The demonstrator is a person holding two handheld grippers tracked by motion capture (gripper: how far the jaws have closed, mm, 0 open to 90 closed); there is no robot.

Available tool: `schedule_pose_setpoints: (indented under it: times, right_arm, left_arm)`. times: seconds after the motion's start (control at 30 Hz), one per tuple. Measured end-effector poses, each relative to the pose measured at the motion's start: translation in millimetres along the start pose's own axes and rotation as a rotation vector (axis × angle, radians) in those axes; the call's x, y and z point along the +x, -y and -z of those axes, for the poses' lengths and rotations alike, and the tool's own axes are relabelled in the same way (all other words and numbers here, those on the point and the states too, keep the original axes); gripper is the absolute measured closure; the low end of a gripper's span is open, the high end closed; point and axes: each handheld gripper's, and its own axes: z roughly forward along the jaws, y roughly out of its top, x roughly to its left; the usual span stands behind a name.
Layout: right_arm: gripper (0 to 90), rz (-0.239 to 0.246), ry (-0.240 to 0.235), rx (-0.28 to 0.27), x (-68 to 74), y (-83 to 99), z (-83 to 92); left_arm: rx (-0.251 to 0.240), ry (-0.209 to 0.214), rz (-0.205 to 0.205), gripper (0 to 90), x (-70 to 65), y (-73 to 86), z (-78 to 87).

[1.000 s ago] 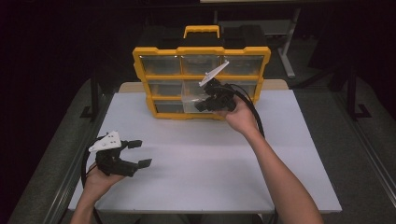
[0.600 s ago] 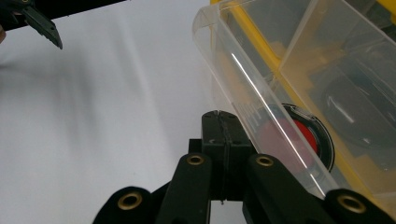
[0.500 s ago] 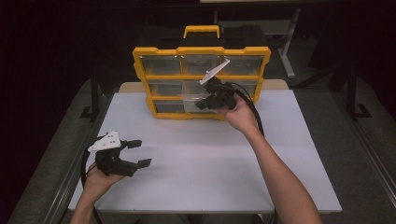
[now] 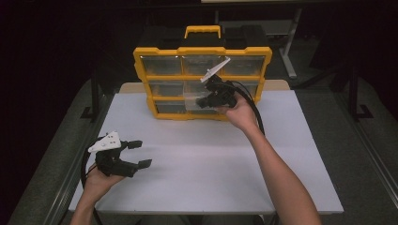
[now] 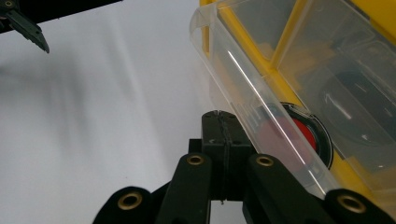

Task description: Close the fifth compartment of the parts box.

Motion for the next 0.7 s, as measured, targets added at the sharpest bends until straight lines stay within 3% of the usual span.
schedule_pose_setpoints:
  times: [0.1,0.2,0.7]
  right_arm:
    - [88.9,0.023,0.009,-0.002,-3.9,-0.2,-1.3]
    - [88.9,-0.006,0.009,0.001,-3.8,-1.1,-1.1]
    - [88.9,-0.016,0.014,0.003,-10.0,-5.3,-4.8]
  left_arm:
    - [-0.002,0.0,0.002,18.1,0.2,0.1,0.3]
    - [-0.002,-0.001,0.008,18.2,-0.2,0.3,0.7]
    - [-0.001,0.0,0.009,18.1,0.0,0.3,1.0]
